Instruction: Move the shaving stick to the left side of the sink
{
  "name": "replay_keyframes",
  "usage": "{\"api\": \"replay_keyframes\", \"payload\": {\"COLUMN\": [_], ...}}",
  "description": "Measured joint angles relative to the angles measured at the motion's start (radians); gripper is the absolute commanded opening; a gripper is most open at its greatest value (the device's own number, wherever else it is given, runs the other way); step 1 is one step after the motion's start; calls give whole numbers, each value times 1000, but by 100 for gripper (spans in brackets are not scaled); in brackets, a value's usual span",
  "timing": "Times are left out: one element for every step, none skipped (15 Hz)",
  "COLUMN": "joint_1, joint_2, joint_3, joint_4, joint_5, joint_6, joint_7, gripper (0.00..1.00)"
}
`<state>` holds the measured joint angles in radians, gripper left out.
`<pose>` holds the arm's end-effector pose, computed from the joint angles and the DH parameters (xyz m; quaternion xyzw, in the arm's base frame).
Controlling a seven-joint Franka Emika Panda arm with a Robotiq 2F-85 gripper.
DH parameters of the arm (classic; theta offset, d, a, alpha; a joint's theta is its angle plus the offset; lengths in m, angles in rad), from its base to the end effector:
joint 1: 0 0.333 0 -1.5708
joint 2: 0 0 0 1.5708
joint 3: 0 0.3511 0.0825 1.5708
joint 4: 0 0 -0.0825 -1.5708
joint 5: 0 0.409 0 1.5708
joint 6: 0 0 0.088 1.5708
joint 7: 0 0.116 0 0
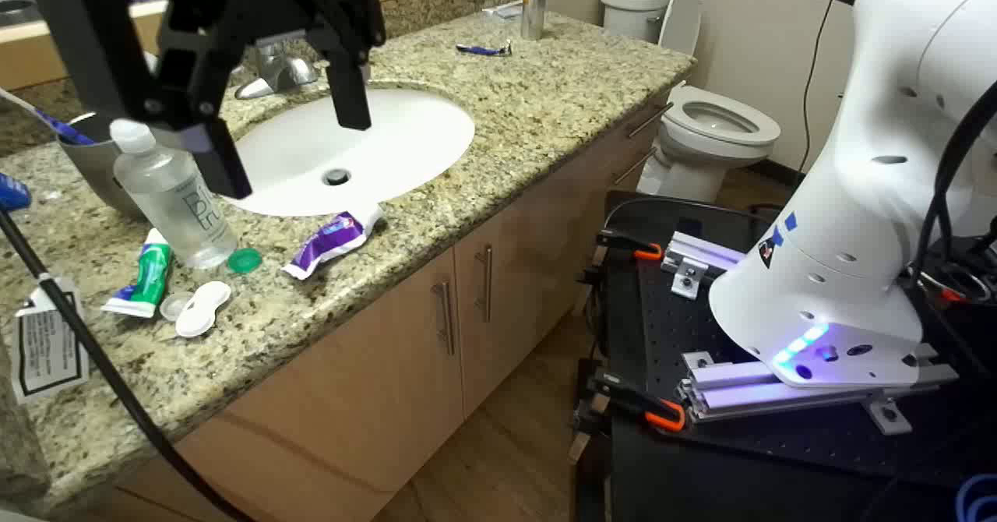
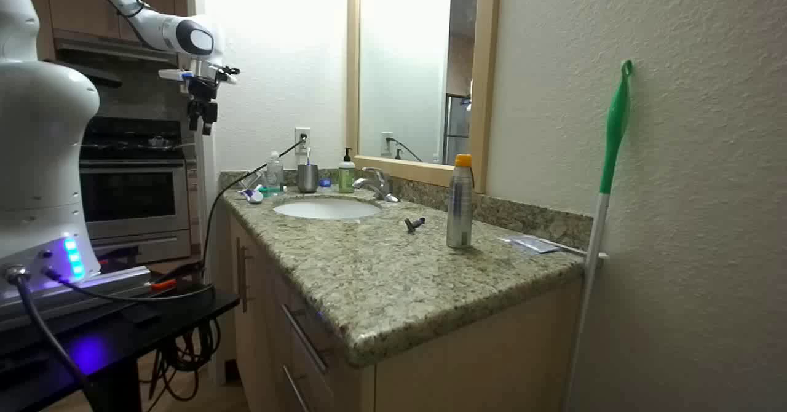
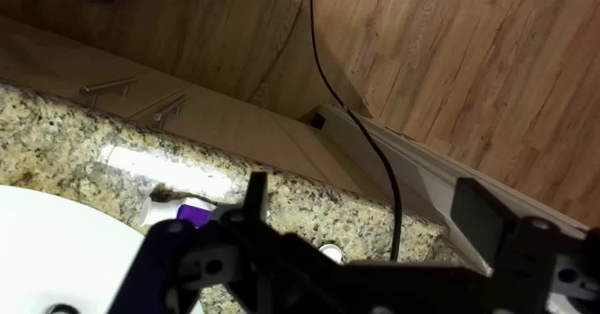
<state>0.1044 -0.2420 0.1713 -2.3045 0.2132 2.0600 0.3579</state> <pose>0.4618 0.1468 0.4560 -0.9929 0.0936 0.0245 0.0693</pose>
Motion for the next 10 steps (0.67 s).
{"api": "replay_keyframes", "payload": {"joint_1": [0, 0, 0, -4, -18, -42, -73, -105, -137, -169], "joint_2": [0, 0, 0, 0, 2, 5, 8, 10, 10, 10], "joint_3": [0, 0, 0, -5, -22, -49, -86, -124, -160, -196], "joint_4": [0, 0, 0, 0, 0, 0, 1, 1, 3, 5], "joint_5": [0, 0, 0, -6, -15, -23, -27, -30, -32, -34], "joint_6": [0, 0, 0, 4, 25, 43, 56, 65, 69, 72], "joint_7": [0, 0, 0, 13, 36, 42, 43, 41, 41, 41], "gripper": [100, 100, 100, 100, 100, 100, 100, 100, 100, 100]}}
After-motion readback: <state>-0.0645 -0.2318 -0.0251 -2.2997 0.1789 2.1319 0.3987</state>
